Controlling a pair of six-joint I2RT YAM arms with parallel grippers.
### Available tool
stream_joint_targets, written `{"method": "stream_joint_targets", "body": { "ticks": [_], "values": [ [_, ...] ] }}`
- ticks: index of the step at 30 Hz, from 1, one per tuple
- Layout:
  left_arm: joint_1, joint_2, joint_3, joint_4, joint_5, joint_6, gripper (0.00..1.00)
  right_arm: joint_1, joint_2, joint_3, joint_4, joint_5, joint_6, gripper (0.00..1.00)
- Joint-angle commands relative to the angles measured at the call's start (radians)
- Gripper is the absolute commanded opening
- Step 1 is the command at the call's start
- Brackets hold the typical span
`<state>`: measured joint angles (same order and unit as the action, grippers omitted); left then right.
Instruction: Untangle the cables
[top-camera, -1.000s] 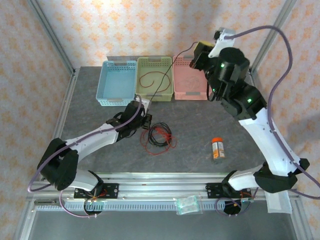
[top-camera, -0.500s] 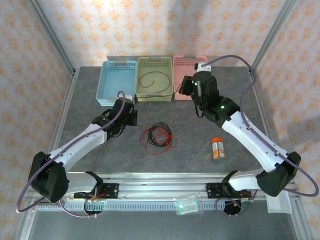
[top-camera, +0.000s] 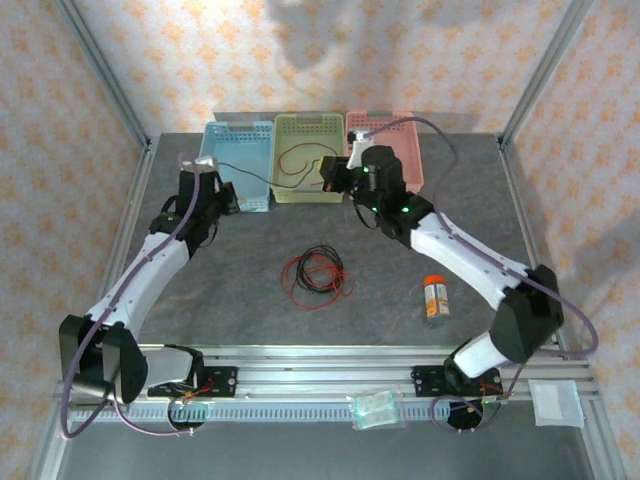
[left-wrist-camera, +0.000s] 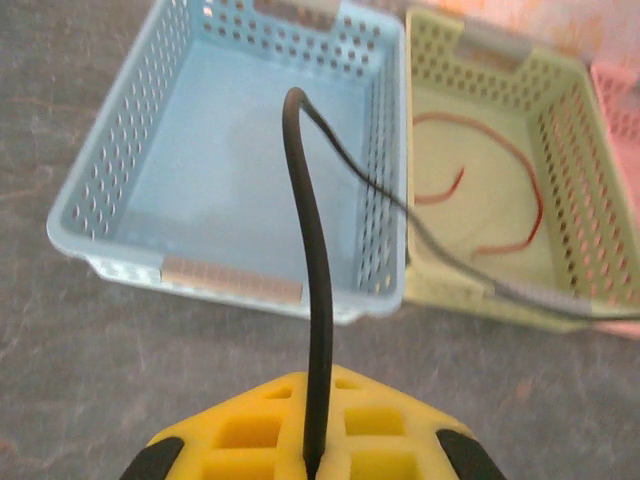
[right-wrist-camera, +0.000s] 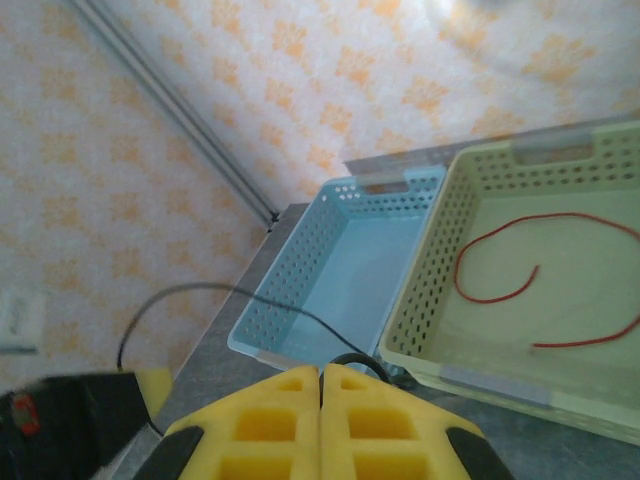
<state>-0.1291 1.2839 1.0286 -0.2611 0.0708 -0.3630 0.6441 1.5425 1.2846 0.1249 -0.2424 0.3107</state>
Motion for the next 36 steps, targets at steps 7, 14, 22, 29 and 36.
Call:
{"method": "stream_joint_targets", "body": {
  "ticks": [7,14,22,29,36],
  "values": [
    [0.131,0.201,0.118,0.212,0.095,-0.069,0.00,0.006,0.351,0.260,0.220,-0.119,-0.001,0.00],
    [0.155,0.363,0.271,0.234,0.106,-0.051,0.00,0.023,0.663,0.637,0.081,-0.092,-0.025,0.00],
    [0.160,0.539,0.436,0.212,0.075,-0.060,0.00,0.051,1.071,1.245,-0.152,-0.067,-0.038,0.00],
    [0.160,0.618,0.551,0.166,0.049,-0.041,0.00,0.051,1.062,1.250,-0.185,-0.087,-0.049,0.35],
    [0.161,0.692,0.600,0.142,0.035,-0.025,0.00,0.051,0.922,1.094,-0.224,0.003,-0.105,0.40]
  ]
}}
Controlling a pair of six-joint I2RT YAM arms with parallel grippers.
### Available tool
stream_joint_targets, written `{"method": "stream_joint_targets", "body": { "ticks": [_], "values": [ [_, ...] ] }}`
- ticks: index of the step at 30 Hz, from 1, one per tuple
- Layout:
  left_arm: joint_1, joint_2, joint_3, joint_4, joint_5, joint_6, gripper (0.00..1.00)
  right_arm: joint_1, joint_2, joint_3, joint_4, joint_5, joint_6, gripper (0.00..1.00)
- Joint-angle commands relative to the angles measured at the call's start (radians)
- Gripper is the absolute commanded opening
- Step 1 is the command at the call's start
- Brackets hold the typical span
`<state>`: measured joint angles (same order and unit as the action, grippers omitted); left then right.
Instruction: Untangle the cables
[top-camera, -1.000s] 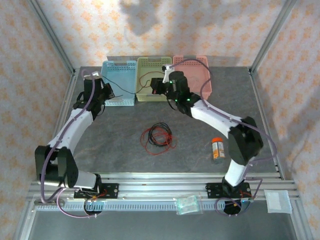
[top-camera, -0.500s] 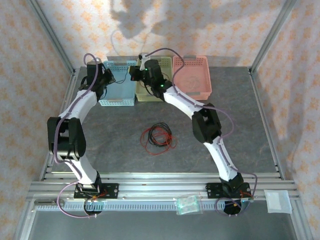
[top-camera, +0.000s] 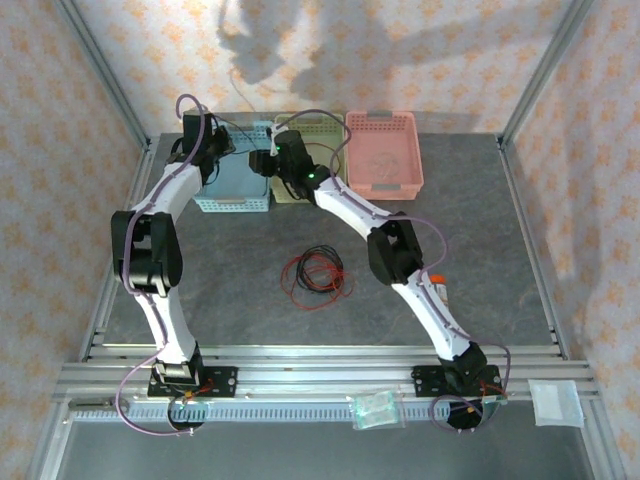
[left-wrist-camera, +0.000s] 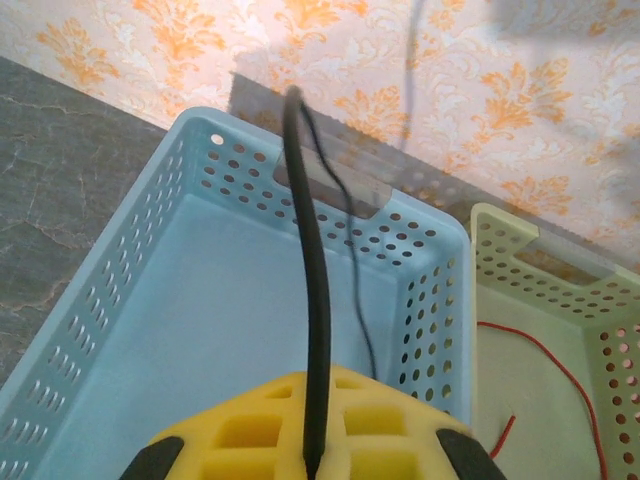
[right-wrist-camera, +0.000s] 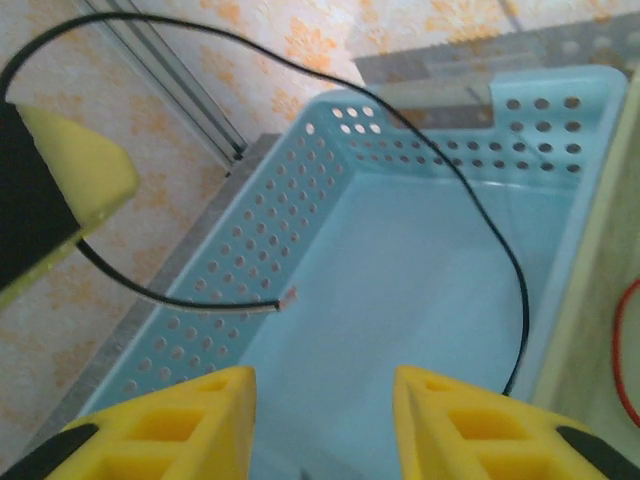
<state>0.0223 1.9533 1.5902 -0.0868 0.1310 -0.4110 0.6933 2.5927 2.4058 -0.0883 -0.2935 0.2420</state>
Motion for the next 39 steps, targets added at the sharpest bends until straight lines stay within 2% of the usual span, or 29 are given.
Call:
{"method": "stream_joint_targets", "body": {
  "ticks": [1,9,11,12,14,15,19,21,26,33,39],
  "values": [
    [0.010,0.029,0.045,-0.035,-0.024,0.024,0.00,0.000,-0.151,-0.052,-0.009,0.066,-0.037,0.40],
    [0.010,0.096,0.103,-0.065,0.010,0.040,0.00,0.000,-0.372,-0.317,0.019,0.156,-0.030,0.40],
    [0.010,0.127,0.134,-0.096,0.013,0.044,0.02,0.001,-0.455,-0.433,0.050,0.174,-0.030,0.40],
    [0.010,0.135,0.144,-0.106,0.010,0.041,0.12,0.001,-0.495,-0.487,0.068,0.177,-0.030,0.40],
    [0.010,0.132,0.145,-0.113,0.000,0.034,0.43,0.001,-0.589,-0.619,0.109,0.183,-0.030,0.40],
    [0.008,0.120,0.136,-0.108,-0.008,0.034,0.53,0.002,-0.628,-0.671,0.123,0.189,-0.027,0.40],
    [-0.009,0.049,0.110,-0.129,-0.099,0.046,0.80,0.001,-0.780,-0.860,0.134,0.228,-0.024,0.40],
    [-0.025,0.007,0.097,-0.148,-0.149,0.066,0.88,0.002,-0.844,-0.936,0.121,0.257,-0.023,0.40],
    [-0.095,-0.151,-0.022,-0.146,-0.197,0.120,0.90,0.002,-0.990,-1.131,0.096,0.303,0.001,0.38],
    [-0.229,-0.470,-0.419,-0.026,-0.156,0.087,0.90,0.003,-1.171,-1.408,0.054,0.335,0.073,0.37],
    [-0.359,-0.675,-0.732,0.021,-0.120,0.013,0.89,0.014,-1.270,-1.534,-0.057,0.308,0.135,0.37]
  ]
}}
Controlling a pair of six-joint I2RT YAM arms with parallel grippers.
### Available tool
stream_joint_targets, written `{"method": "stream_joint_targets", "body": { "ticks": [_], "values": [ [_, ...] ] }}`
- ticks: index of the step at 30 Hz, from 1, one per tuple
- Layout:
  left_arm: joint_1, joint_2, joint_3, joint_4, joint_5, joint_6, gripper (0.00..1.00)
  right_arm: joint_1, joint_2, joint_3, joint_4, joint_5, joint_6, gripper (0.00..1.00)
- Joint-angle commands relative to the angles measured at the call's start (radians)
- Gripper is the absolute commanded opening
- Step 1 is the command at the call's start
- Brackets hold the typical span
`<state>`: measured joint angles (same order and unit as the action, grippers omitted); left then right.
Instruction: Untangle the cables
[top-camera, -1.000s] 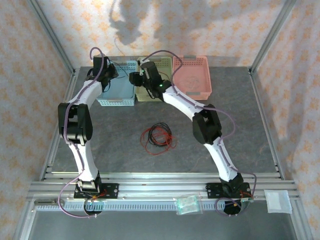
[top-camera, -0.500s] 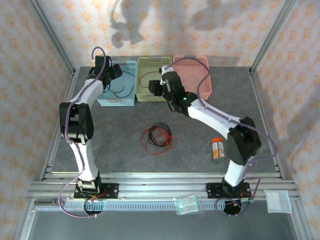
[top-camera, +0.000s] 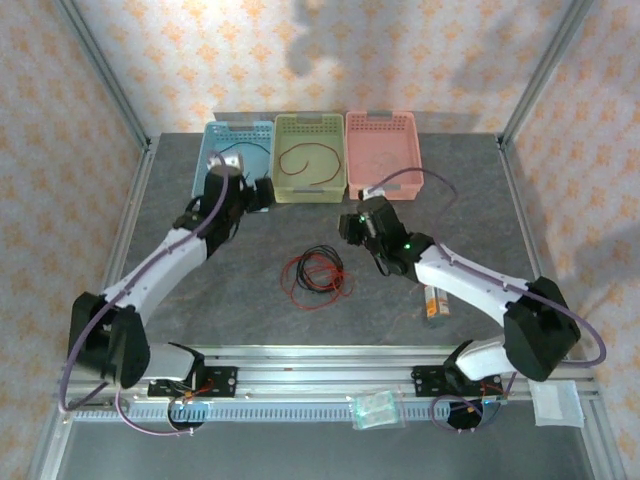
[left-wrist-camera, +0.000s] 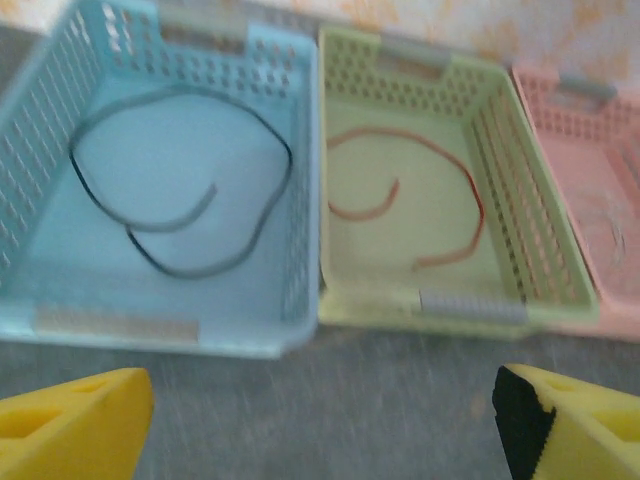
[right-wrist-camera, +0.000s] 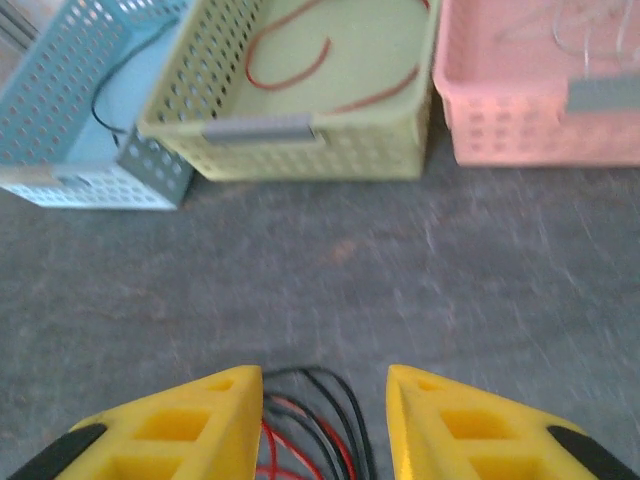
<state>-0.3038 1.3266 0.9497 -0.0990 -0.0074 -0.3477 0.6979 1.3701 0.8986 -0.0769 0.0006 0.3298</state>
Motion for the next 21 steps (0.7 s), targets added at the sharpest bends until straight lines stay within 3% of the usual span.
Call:
{"method": "stream_joint_targets", "body": {
  "ticks": [1,8,15,21],
  "values": [
    [-0.055,-0.077,-0.139,0.049,0.027,-0.069,0.89,0.011,-0.059,-0.039,-0.094,0.011,0.058,0.37],
    [-0.234,-0.193,-0.327,0.113,0.024,-0.210,0.87,0.018,-0.131,-0.121,-0.186,-0.044,0.062,0.34],
    [-0.396,-0.227,-0.432,0.171,-0.021,-0.324,0.86,0.051,-0.167,-0.219,-0.145,-0.234,-0.069,0.29],
    [-0.510,-0.211,-0.520,0.296,-0.049,-0.442,0.83,0.107,-0.177,-0.299,-0.057,-0.209,-0.096,0.26]
  ]
}}
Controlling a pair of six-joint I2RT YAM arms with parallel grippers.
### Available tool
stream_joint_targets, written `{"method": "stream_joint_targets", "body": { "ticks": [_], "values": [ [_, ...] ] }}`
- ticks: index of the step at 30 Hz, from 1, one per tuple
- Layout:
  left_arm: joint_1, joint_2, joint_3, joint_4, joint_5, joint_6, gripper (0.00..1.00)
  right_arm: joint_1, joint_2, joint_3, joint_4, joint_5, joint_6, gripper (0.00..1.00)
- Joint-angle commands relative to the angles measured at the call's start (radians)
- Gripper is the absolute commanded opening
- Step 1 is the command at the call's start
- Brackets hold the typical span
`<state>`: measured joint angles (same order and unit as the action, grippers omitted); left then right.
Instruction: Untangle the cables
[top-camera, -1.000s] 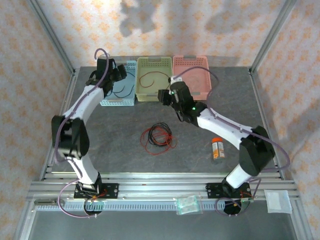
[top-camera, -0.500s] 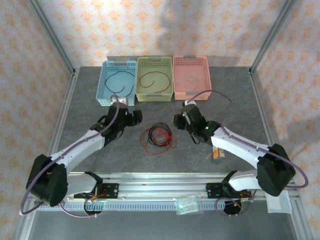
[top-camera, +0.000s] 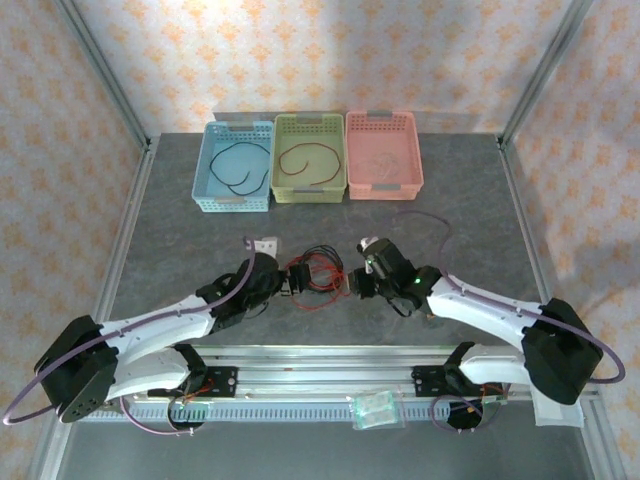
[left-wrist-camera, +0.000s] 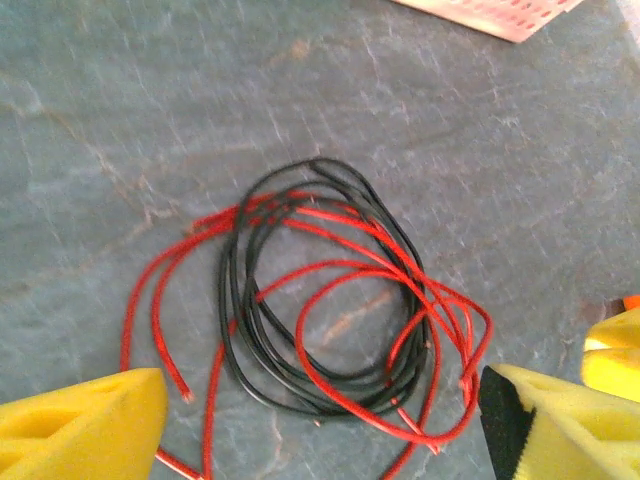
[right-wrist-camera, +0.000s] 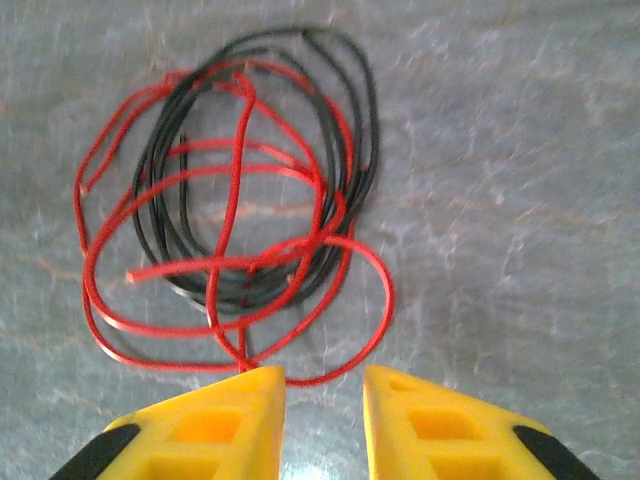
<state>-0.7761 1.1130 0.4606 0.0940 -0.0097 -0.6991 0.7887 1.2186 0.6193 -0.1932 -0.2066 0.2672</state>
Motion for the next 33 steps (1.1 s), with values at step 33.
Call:
{"method": "stream_joint_targets", "body": {
  "ticks": [33],
  "values": [
    [-0.146,-0.001,-0.154,0.335,-0.218,-0.275,0.78,0.135,0.202,-0.083,0.399,0.094,-0.002,0.35]
  ]
}}
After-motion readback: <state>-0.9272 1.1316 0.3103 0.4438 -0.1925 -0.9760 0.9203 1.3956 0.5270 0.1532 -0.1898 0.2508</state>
